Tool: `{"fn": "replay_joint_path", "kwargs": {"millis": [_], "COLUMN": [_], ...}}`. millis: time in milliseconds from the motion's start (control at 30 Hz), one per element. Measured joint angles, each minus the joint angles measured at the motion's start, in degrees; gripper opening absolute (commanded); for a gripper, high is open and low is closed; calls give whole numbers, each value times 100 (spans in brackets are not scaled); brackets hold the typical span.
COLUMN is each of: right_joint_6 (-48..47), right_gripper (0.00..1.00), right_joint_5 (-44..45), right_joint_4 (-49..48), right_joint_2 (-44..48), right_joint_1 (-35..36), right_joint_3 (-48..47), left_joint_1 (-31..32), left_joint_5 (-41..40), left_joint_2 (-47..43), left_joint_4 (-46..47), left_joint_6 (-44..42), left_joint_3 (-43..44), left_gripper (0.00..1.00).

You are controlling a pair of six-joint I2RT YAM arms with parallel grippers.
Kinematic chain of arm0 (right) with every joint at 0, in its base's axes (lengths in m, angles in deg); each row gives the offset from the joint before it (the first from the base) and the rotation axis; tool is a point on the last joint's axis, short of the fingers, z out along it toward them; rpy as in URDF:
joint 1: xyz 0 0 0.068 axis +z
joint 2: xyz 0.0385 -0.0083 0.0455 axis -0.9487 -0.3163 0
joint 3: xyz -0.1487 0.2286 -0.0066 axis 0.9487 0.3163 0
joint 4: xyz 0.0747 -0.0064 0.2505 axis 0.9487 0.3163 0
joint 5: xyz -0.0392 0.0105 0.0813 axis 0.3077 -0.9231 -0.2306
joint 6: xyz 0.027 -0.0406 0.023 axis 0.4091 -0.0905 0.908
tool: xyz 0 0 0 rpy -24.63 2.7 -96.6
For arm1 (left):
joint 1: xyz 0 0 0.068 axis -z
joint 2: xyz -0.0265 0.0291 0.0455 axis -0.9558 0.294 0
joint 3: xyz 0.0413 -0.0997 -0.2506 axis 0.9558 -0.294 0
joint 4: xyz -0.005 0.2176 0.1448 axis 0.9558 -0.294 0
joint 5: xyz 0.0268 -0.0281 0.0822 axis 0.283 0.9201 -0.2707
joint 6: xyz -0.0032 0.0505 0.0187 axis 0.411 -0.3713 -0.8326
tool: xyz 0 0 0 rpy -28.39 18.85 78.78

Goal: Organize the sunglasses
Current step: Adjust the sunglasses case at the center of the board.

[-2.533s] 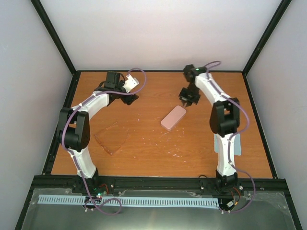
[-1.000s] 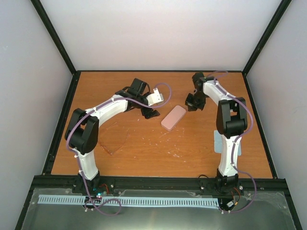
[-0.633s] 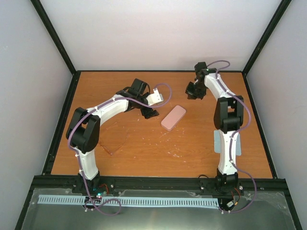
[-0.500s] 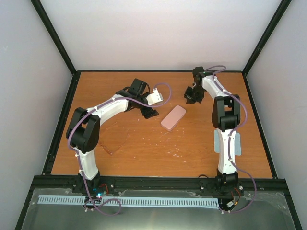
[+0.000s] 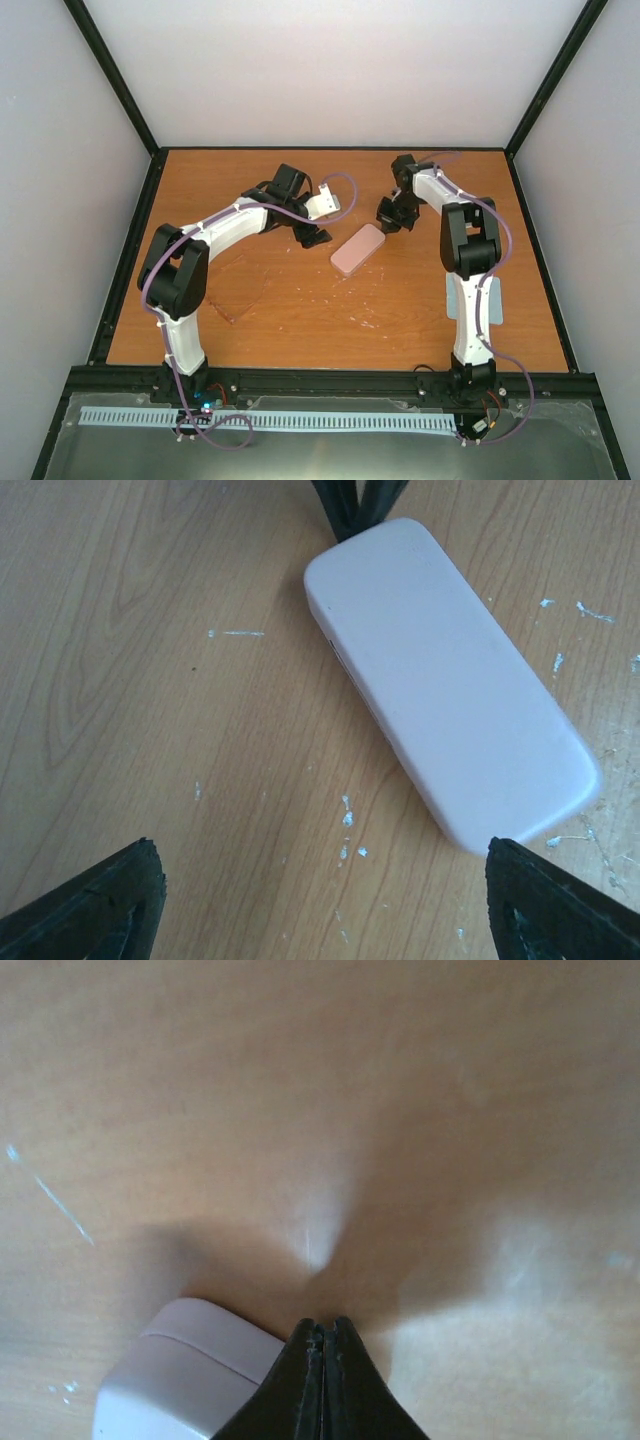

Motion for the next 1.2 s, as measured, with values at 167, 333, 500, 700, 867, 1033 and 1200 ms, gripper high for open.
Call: {"fn": "replay_joint_path", "kwargs": {"millis": [167, 333, 500, 700, 867, 1033, 1200], "right_joint_6": [83, 195, 319, 376, 369, 352, 306], "right_gripper": [3, 3, 21, 38, 38, 39, 39], "right_joint_5": [-57, -68, -70, 240, 402, 420, 413], "right_joint_4": [-195, -323, -417, -389, -407, -433, -446], "right_joint_2": [501, 975, 1425, 1860, 2197, 2376, 2500], "right_joint_1": [133, 293, 420, 358, 208, 22, -114], "right_joint_3": [822, 1342, 1602, 1617, 1746, 2033, 2227], "left_joint_1": [4, 37, 160, 494, 691, 752, 817], "left_joint_5": [116, 273, 431, 470, 389, 48, -247], "left_joint_2": [0, 0, 0, 0, 166, 579, 962], "left_joint_4": [-4, -33, -59, -151, -337, -433, -577], "left_joint_6": [-9, -68, -179, -356, -369, -155, 234], "left_joint_3": [-111, -238, -313, -369, -264, -2, 372], "left_gripper": [88, 88, 89, 89, 90, 91, 92]}}
